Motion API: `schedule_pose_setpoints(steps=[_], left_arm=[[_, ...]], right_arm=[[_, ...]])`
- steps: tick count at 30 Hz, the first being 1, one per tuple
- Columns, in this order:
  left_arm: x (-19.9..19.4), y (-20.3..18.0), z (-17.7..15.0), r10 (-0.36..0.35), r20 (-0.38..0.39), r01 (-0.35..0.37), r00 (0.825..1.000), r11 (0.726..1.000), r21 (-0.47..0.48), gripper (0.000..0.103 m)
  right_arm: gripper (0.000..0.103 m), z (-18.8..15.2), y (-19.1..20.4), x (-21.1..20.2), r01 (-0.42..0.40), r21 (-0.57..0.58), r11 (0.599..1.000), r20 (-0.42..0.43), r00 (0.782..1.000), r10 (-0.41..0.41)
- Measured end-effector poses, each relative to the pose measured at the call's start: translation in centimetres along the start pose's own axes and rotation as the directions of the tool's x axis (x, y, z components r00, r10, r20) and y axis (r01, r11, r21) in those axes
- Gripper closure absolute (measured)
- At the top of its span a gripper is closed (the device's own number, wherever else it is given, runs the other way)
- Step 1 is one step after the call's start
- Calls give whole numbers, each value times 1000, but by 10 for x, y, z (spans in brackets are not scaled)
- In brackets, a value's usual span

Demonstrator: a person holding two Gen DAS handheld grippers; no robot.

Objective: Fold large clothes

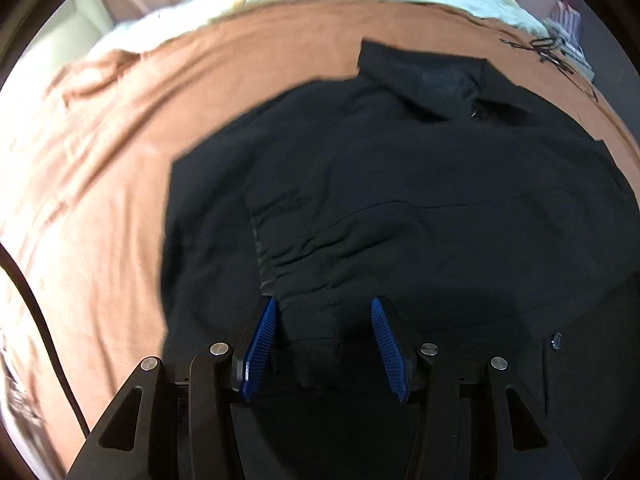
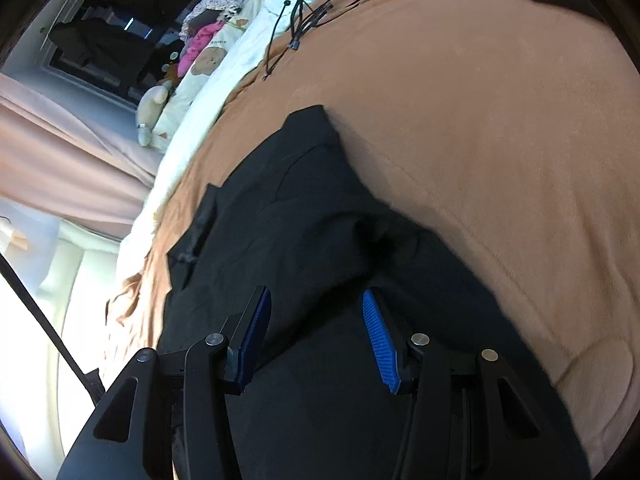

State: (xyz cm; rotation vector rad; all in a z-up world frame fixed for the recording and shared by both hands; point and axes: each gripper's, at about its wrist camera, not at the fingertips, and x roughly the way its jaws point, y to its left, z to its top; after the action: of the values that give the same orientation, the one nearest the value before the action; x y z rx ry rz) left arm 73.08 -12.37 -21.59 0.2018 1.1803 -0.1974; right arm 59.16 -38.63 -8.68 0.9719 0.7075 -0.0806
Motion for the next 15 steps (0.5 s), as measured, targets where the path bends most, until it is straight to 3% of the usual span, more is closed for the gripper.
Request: schedule_pose_setpoints(steps=[8, 12, 14, 15], left_arm=[[-8, 21, -6, -32, 22, 32, 999, 999, -28, 49], [-34, 31, -16, -54, 62, 56, 997, 998, -28, 49], [-50, 37, -25, -65, 71, 67, 995, 997, -35, 49], [-60, 40, -30, -67, 78, 71, 995, 997, -39, 49]], right_arm=[[61, 3, 10, 6, 56, -10, 998, -6, 998, -56], [61, -1, 13, -13, -8, -13, 1000, -27, 1000, 7], [57, -8, 11, -27, -38, -13, 999, -41, 998, 38], [48, -12, 12, -35, -48, -4, 999, -50, 998, 47]])
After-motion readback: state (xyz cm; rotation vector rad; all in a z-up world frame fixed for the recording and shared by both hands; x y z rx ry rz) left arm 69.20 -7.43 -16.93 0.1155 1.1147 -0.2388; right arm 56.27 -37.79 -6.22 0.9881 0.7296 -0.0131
